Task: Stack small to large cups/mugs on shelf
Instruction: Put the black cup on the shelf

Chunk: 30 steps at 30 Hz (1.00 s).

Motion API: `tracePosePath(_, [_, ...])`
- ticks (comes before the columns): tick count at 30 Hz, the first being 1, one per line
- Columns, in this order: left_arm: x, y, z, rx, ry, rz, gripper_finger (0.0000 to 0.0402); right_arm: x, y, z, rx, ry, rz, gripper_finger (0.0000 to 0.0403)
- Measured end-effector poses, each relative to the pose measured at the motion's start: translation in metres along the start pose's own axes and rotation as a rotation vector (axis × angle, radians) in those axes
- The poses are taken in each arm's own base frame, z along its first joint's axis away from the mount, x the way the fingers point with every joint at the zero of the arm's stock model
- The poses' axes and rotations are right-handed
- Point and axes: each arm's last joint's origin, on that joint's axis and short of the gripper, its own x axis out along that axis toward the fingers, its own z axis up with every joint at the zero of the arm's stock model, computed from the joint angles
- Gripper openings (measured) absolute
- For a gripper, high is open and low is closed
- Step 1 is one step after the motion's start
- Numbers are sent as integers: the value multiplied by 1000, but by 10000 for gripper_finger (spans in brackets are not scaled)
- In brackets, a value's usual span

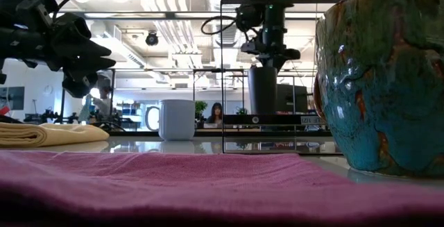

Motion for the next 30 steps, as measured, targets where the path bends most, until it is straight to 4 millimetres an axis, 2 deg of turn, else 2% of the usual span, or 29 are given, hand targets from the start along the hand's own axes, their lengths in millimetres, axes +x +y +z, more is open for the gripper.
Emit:
tracePosePath(5, [0, 0, 0, 0, 0, 0, 89, -12, -14, -17, 87, -85, 102, 8])
tracePosePath(11, [0, 0, 0, 0, 0, 0, 89, -5, -19, -35, 105, -52, 94, 8])
tracePosePath(16, [0, 0, 0, 0, 0, 0, 89, -2, -19, -34, 125, -75, 32, 8])
tracePosePath(24, [0, 0, 0, 0, 0, 0, 89, -23, -17, -24, 139, -152, 61, 8])
tracePosePath(30, [0, 0, 0, 0, 0, 0, 89, -22, -17, -25, 158, -106, 31, 8])
